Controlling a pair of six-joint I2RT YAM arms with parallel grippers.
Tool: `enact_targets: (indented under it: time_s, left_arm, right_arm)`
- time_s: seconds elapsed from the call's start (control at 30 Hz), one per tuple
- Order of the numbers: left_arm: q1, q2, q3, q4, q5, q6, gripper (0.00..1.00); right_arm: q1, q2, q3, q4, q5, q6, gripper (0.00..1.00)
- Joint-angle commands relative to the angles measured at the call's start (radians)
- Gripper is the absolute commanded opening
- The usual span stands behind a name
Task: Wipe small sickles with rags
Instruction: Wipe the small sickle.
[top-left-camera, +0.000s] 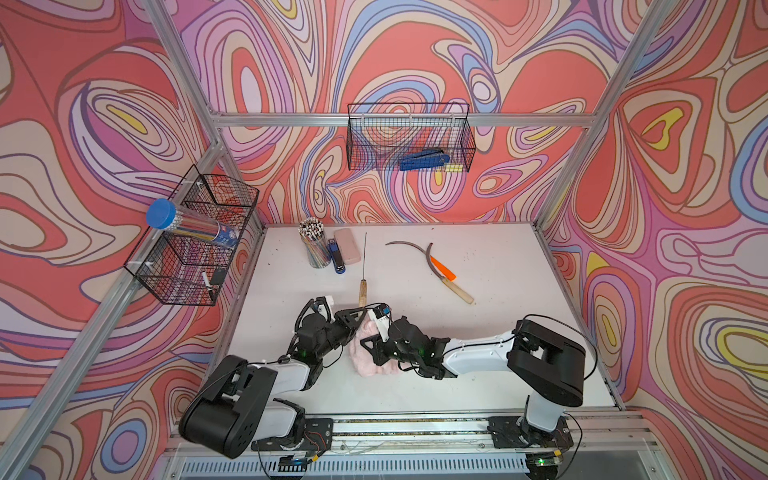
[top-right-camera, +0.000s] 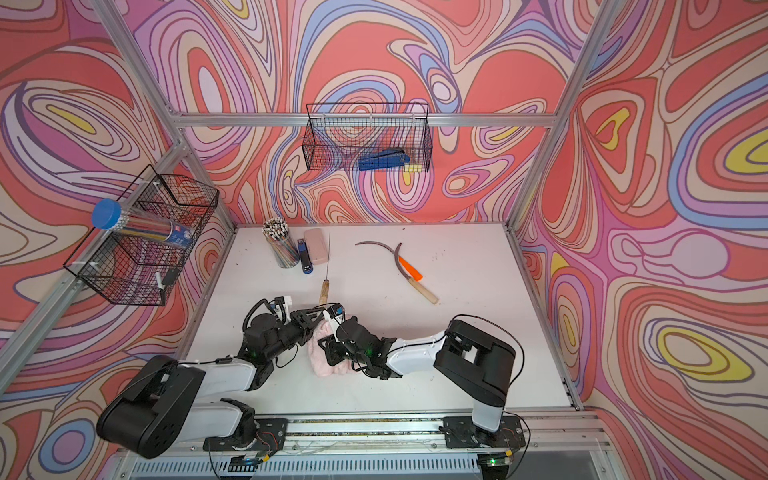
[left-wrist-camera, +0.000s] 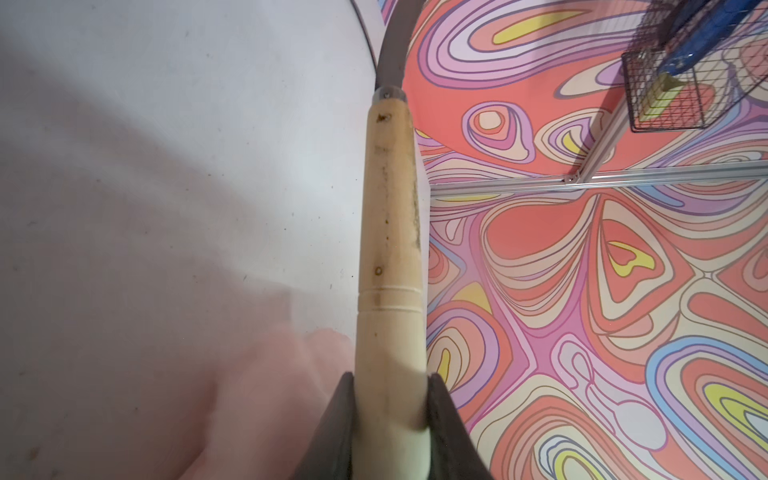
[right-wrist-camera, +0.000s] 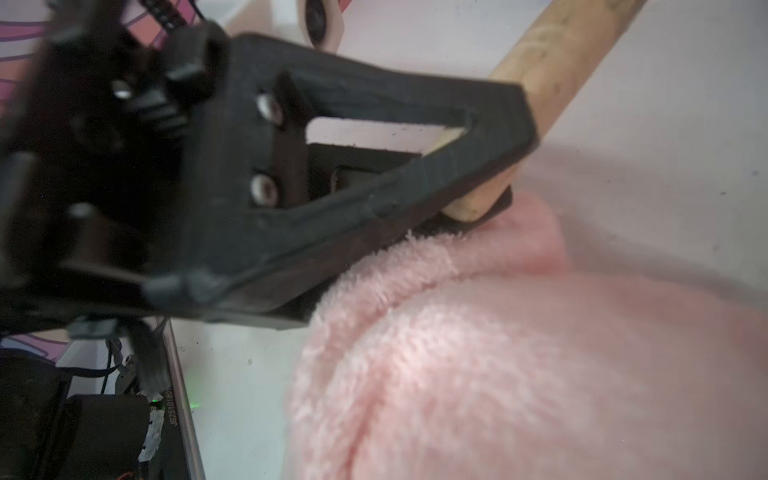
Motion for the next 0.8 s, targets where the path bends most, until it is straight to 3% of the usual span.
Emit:
enact_targets:
  time_s: [0.0,0.13,0.4,0.57,0.77]
  left_arm:
    - [0.005,-0.082,0.007,-0.148,0.007,0.031,0.00]
    - [0.005,-0.112,-0.033,-0.122,-0.028,0.022,0.00]
    - [0.005,-0.224,-0.033,-0.240,-0.058,0.055,0.00]
    - [0.006,-0.299,-0.028,-0.328,-0.084,0.080,0.00]
    - [0.005,-0.286,-0.018,-0.338,-0.083,0.090,0.00]
  right_arm:
    - [-0.011,0.047,0.061,0.006,-0.034,-0.010,0.00]
    - [-0.013,0.044,0.079,0.000,-0.016,-0.020,0.00]
    - [-0.055,-0.037,0.030,0.007,-0.017,-0.020,0.00]
    - [-0.054,-0.037,0.064,-0.001,-0.086,-0.025,0.00]
    - [-0.011,-0.017,0.118,-0.026,-0.112,-0.038,0.00]
